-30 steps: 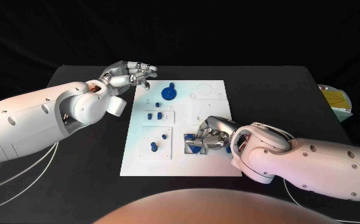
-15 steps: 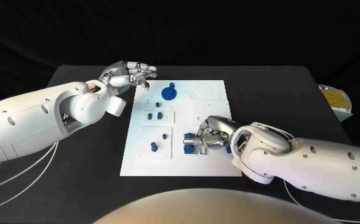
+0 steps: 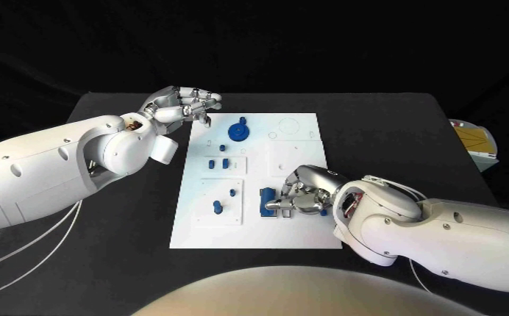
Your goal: Assemble the parts on the task board
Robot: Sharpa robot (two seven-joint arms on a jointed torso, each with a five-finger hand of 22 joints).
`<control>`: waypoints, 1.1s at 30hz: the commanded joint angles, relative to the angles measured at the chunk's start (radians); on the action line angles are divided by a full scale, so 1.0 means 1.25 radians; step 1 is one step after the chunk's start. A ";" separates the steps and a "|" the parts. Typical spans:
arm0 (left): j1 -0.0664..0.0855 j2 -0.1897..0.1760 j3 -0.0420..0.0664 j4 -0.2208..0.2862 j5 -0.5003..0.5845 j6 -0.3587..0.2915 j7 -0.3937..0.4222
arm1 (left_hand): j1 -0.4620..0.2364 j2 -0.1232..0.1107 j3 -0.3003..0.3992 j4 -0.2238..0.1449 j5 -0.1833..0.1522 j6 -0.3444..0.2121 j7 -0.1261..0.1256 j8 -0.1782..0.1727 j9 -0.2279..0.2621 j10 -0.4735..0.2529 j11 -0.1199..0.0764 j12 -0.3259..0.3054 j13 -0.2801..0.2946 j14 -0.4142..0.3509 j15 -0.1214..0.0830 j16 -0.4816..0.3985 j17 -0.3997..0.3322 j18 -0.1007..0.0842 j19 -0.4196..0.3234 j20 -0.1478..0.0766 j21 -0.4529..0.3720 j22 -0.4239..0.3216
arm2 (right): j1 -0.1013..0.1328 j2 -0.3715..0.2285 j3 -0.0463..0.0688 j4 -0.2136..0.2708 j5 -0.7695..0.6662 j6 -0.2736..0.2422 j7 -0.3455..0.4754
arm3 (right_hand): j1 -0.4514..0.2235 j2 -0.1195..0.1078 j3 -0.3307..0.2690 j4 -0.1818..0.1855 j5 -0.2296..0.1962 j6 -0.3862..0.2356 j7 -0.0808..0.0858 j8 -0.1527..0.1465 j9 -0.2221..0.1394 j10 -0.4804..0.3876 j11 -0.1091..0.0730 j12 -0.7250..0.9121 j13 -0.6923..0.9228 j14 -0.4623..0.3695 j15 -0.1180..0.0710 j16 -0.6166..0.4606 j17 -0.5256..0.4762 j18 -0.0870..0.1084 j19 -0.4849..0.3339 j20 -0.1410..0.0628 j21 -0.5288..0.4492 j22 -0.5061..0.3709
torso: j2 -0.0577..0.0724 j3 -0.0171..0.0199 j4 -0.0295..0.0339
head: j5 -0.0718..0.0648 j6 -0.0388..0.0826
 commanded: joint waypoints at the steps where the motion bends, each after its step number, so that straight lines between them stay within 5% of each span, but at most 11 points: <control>1: 0.000 0.001 0.000 0.001 0.005 0.014 0.003 | -0.009 -0.001 0.005 -0.002 0.003 -0.006 0.001 -0.002 -0.001 -0.004 0.000 0.005 0.001 -0.003 0.000 -0.003 -0.001 0.005 0.005 -0.001 -0.003 -0.001 | -0.001 0.001 0.000 0.004 -0.008 0.017 0.027 | 0.015 0.002 -0.006 0.001 0.005 0.003 -0.004 0.006 0.001 0.012 -0.002 0.004 0.072 0.066 -0.007 0.004 0.110 -0.015 0.023 -0.006 0.004 0.146 | 0.001 0.0003 0.0008 | -0.001 0.000; 22: 0.000 0.004 0.000 -0.003 0.005 0.015 0.001 | -0.009 0.000 0.005 -0.002 0.003 -0.005 0.001 -0.001 0.000 -0.005 0.000 0.006 0.001 -0.003 0.001 -0.003 -0.001 0.005 0.005 -0.001 -0.004 -0.001 | -0.001 0.031 0.000 -0.035 -0.027 0.052 -0.004 | 0.104 0.053 -0.035 0.001 0.063 0.009 -0.009 0.008 -0.001 0.018 -0.007 0.009 0.080 0.067 -0.011 0.006 0.117 -0.017 0.026 -0.009 0.007 0.151 | 0.000 -0.0014 0.0010 | -0.001 0.000; 33: -0.001 0.001 -0.001 -0.002 0.005 0.016 -0.003 | -0.010 0.000 0.006 -0.003 0.004 -0.013 0.003 -0.004 -0.001 -0.007 0.001 0.008 0.001 -0.003 0.001 -0.003 -0.002 0.005 0.006 -0.001 -0.005 -0.002 | -0.001 0.005 0.000 -0.032 -0.030 0.070 -0.020 | 0.129 0.055 -0.043 -0.001 0.071 0.010 -0.010 0.007 -0.003 0.019 -0.008 0.012 0.083 0.066 -0.012 0.005 0.116 -0.016 0.026 -0.010 0.006 0.152 | 0.000 0.0007 0.0004 | 0.003 0.000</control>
